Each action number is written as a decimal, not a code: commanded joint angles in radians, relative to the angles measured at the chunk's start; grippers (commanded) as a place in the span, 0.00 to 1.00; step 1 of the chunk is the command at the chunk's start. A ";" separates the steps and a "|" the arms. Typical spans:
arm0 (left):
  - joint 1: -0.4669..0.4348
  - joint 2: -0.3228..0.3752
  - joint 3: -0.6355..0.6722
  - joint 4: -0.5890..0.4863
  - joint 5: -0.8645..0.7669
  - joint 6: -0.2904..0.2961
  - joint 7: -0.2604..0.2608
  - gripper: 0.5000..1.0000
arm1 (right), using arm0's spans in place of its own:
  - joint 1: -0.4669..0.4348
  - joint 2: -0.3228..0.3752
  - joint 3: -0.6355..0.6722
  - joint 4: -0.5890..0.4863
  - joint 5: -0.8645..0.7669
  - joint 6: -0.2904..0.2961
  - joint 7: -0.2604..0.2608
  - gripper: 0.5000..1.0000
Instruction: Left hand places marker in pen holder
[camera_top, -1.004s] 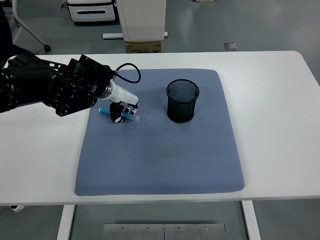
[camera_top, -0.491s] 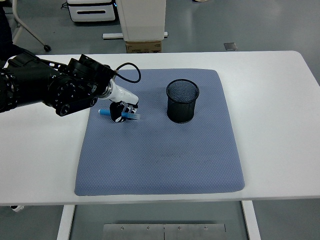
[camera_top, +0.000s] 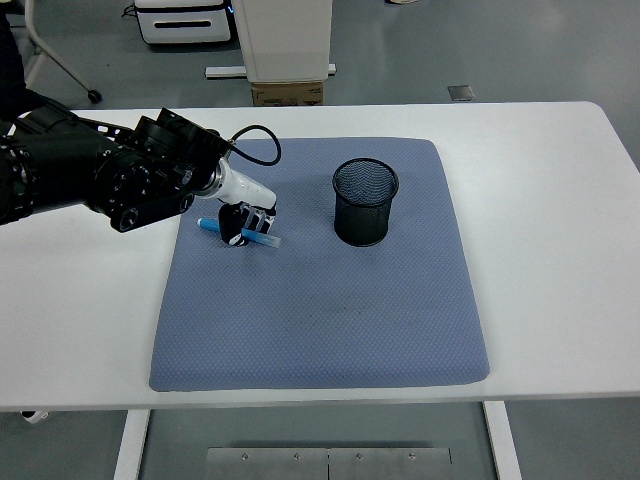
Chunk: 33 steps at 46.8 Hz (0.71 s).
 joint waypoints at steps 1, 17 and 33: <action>0.000 0.001 0.000 0.000 0.000 0.000 0.000 0.20 | 0.000 0.000 0.000 -0.001 0.000 0.001 0.000 1.00; -0.005 0.002 0.000 0.001 -0.002 -0.002 -0.001 0.20 | 0.000 0.000 0.000 -0.001 0.000 0.001 0.000 1.00; -0.006 0.002 0.000 0.000 0.000 -0.005 -0.006 0.06 | 0.000 0.000 0.000 -0.001 0.000 -0.001 0.000 1.00</action>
